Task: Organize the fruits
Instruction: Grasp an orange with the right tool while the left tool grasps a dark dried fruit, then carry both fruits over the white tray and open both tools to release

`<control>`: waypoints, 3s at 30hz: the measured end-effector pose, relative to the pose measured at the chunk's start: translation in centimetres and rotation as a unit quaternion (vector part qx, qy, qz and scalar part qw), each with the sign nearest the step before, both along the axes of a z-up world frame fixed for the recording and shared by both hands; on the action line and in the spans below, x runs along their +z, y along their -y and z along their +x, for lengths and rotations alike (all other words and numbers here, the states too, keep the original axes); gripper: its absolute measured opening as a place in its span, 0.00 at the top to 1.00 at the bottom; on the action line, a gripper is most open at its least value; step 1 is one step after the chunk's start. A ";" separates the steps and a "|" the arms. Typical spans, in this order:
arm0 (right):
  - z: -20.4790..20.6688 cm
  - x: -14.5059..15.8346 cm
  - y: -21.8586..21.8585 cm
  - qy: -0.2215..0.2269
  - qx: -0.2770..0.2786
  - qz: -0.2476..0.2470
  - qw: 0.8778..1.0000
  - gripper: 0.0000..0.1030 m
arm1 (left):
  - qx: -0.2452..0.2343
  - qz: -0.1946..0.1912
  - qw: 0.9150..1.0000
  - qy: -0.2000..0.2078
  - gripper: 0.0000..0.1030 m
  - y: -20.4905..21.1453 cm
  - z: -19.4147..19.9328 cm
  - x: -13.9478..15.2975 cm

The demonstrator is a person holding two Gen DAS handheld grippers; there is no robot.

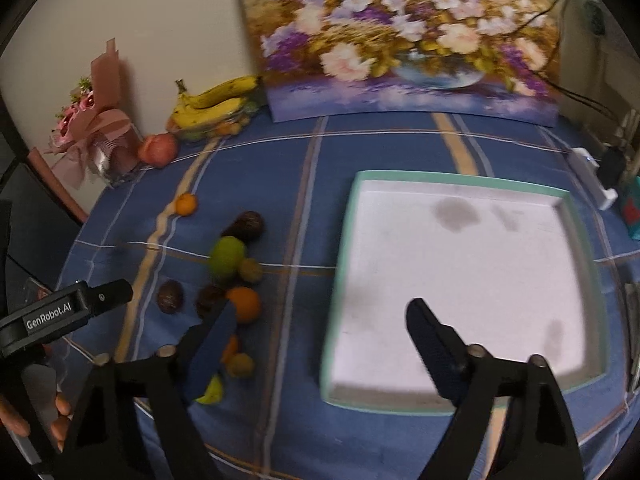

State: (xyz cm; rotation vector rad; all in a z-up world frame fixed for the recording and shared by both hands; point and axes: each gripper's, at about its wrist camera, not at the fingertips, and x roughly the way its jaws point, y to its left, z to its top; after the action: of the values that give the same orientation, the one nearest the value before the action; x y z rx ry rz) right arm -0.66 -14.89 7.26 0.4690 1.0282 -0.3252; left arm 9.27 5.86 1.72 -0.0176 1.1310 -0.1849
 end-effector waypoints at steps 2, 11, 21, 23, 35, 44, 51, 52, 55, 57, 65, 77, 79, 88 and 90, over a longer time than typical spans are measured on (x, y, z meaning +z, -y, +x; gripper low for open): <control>1.1 -0.4 -0.4 -0.004 0.009 0.010 1.000 0.23 | 0.004 -0.012 1.000 -0.016 0.00 -0.2 0.8 -0.3; 5.4 -2.3 -1.8 -0.017 0.054 0.050 0.997 0.46 | 0.013 -0.048 0.995 -0.083 0.12 0.5 3.3 -2.9; 7.6 -6.2 -2.0 -0.060 0.059 0.107 0.991 0.61 | 0.019 -0.057 0.990 -0.126 0.24 1.7 4.7 -5.8; 7.8 -6.7 -2.3 -0.065 0.063 0.114 0.989 0.62 | 0.019 -0.059 0.989 -0.132 0.29 1.9 4.9 -6.3; 8.4 -8.2 -4.5 -0.070 0.090 0.148 0.982 0.65 | 0.011 -0.052 0.987 -0.154 0.64 3.4 5.5 -8.4; 8.0 -7.6 -4.5 -0.070 0.086 0.135 0.985 0.68 | 0.011 -0.059 0.991 -0.122 0.64 3.0 3.2 -6.2; 6.9 -4.9 -3.0 -0.054 0.069 0.103 0.991 0.68 | -0.010 -0.073 0.993 -0.090 0.64 4.5 1.4 -3.3; 6.7 -4.6 -2.7 -0.051 0.066 0.099 0.992 0.68 | -0.013 -0.074 0.993 -0.088 0.64 4.8 1.4 -3.0; 6.0 -3.6 -1.6 -0.046 0.051 0.086 0.994 0.68 | -0.026 -0.076 0.993 -0.085 0.64 5.3 1.0 -1.9; 5.4 -3.2 -0.4 -0.045 0.037 0.082 0.995 0.68 | -0.035 -0.076 0.993 -0.084 0.64 5.9 0.5 -1.4; 2.1 -3.1 5.4 -0.069 -0.044 0.064 0.995 0.68 | -0.067 -0.073 0.991 -0.090 0.64 9.1 -0.2 -1.6; -3.2 -2.4 12.8 -0.095 -0.143 0.046 0.984 0.68 | -0.156 -0.064 0.981 -0.094 0.64 15.6 -3.5 -1.7; -4.0 -2.2 13.5 -0.096 -0.153 0.044 0.983 0.68 | -0.177 -0.061 0.978 -0.092 0.64 16.9 -4.2 -1.8; -6.3 -1.7 15.9 -0.098 -0.187 0.041 0.977 0.68 | -0.252 -0.043 0.963 -0.089 0.64 21.6 -6.5 -3.7; -6.3 -1.6 16.0 -0.098 -0.188 0.039 0.977 0.68 | -0.266 -0.033 0.959 -0.089 0.64 22.7 -7.0 -4.4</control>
State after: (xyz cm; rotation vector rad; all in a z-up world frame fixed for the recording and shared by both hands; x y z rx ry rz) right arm -6.99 -30.89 5.64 0.7162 1.1448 -0.6798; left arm 2.28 -16.86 -2.65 0.2186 1.2902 -0.7129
